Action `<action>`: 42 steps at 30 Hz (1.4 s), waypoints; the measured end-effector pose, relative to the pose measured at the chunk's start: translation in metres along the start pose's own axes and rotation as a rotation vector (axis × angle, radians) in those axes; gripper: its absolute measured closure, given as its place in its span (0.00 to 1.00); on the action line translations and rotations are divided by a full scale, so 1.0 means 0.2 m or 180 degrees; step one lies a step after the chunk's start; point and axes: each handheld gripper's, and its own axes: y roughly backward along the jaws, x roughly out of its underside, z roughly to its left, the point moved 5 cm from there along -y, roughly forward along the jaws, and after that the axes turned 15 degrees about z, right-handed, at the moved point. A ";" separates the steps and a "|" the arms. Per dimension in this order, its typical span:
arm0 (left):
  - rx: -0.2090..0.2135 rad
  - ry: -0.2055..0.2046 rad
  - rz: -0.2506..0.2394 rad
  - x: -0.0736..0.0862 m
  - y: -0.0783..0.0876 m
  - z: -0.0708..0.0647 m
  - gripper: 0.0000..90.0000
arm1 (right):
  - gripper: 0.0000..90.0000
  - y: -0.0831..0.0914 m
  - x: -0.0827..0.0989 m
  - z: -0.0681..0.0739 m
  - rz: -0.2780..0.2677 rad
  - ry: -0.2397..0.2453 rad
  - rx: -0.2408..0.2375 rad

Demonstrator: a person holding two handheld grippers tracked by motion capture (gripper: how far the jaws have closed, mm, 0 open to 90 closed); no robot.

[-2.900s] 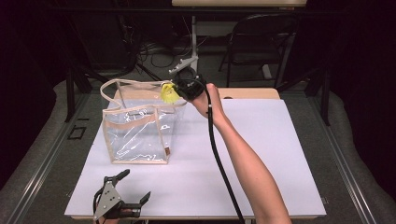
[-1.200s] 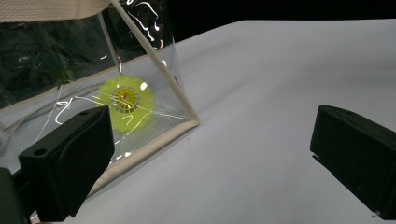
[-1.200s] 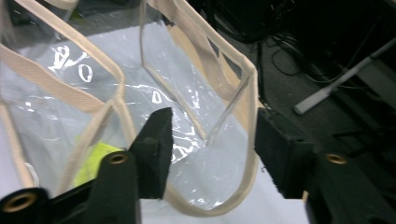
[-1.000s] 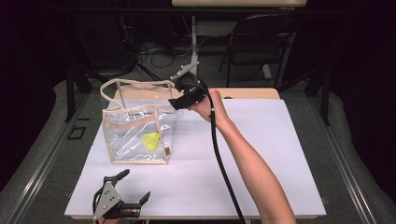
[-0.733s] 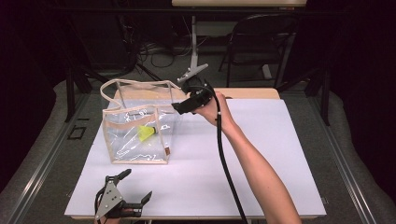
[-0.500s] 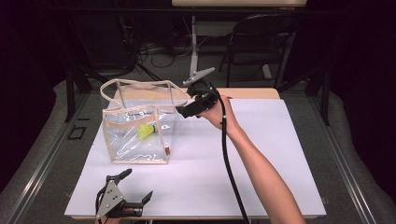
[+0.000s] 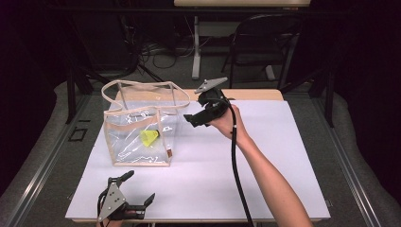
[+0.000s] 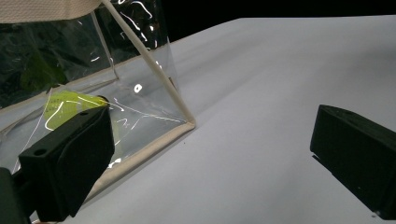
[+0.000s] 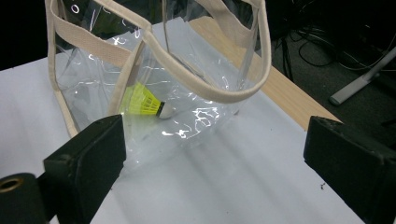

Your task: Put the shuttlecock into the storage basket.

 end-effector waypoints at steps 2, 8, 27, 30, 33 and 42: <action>0.0015 -0.0003 0.0012 0.00 0.00 -0.01 0.00 | 0.06 0.00 0.02 0.01 -0.0005 0.0003 0.0002; 0.0038 -0.0021 0.0011 0.00 -0.01 -0.01 0.00 | 0.03 0.02 0.09 0.02 -0.0053 -0.0010 -0.0028; 0.0046 -0.0039 0.0017 0.00 -0.01 -0.01 0.00 | 0.02 0.08 0.33 0.05 -0.0215 -0.0038 0.0027; 0.0043 -0.0040 0.0019 0.00 -0.01 -0.01 0.00 | 0.02 0.10 0.37 0.06 -0.0243 -0.0026 0.0047; 0.0041 -0.0024 0.0004 0.00 -0.01 -0.01 0.00 | 0.02 0.11 0.41 0.06 -0.0255 -0.0022 0.0067; 0.0039 -0.0038 0.0015 0.00 -0.01 -0.01 0.00 | 0.02 0.15 0.54 0.08 -0.0307 -0.0044 0.0130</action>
